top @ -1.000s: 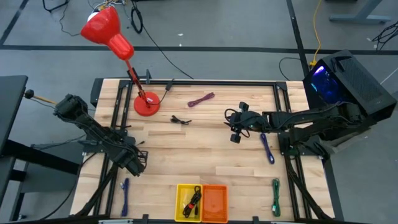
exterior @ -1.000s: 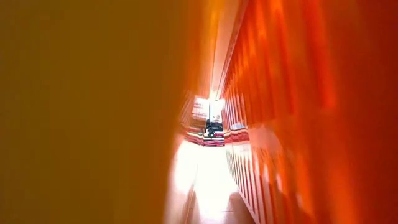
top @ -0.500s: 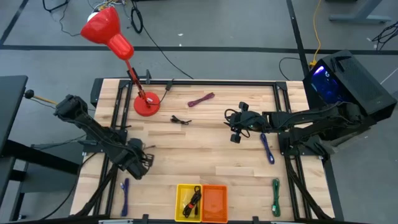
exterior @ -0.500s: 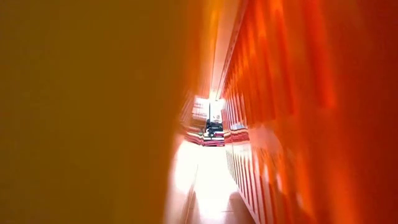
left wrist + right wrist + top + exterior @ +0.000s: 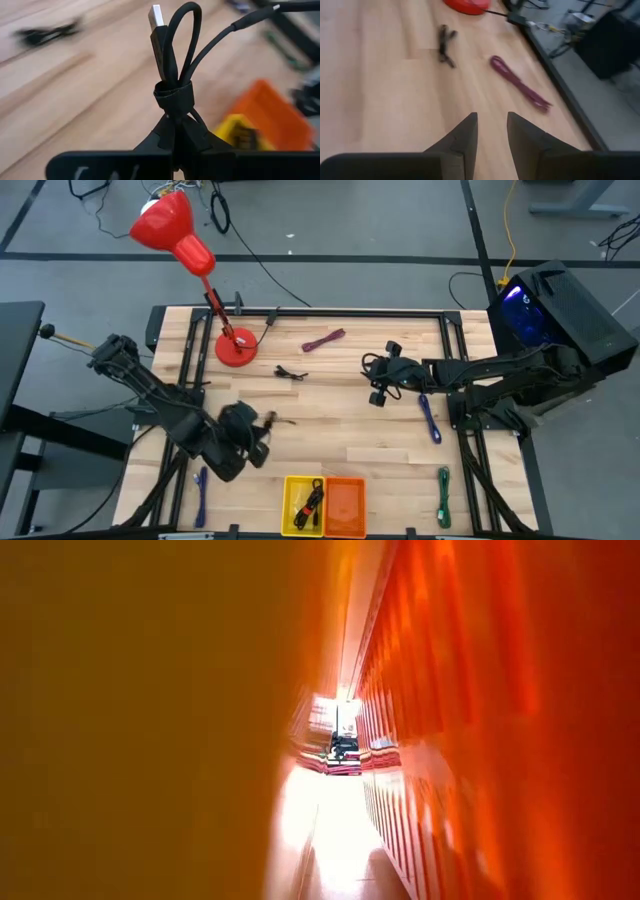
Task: Pick & Place USB Port
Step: Put the black charger cable into the yellow bin
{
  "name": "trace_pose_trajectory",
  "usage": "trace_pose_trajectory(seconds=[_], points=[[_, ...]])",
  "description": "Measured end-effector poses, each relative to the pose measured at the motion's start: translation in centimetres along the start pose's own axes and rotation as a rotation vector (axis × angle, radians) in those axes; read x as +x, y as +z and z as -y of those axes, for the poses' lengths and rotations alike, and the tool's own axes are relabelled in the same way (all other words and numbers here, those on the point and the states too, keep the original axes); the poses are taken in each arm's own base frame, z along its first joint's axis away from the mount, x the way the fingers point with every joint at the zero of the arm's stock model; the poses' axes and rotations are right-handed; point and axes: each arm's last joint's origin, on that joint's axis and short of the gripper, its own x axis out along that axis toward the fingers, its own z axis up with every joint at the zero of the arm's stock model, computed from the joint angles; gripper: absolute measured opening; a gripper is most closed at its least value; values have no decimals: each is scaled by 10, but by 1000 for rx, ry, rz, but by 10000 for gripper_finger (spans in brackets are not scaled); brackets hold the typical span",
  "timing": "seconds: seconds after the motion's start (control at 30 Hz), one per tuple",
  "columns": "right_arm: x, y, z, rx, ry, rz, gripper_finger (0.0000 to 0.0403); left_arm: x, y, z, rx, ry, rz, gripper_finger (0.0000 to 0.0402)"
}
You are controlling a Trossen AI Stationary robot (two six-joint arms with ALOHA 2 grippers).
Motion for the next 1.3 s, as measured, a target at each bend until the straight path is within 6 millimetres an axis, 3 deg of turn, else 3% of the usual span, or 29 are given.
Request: trace_pose_trajectory(seconds=[0.2,0.43,0.57,0.7,0.87,1.3], points=[[4,-1,11,15,-74,-14,107,15,-10,37,75,-139,25,6],[8,-3,23,34,-114,-34,107,49,-59,64,43,-181,-26,6],[11,-4,29,51,-111,-40,107,60,-89,72,-18,-210,-61,6],[12,-4,33,63,-100,-41,107,59,-106,78,-71,-249,-47,5],[12,-5,34,69,-103,-42,107,56,-122,84,-118,-300,-1,5],[12,-5,33,63,-75,-47,107,84,-152,87,-216,-301,-37,5]])
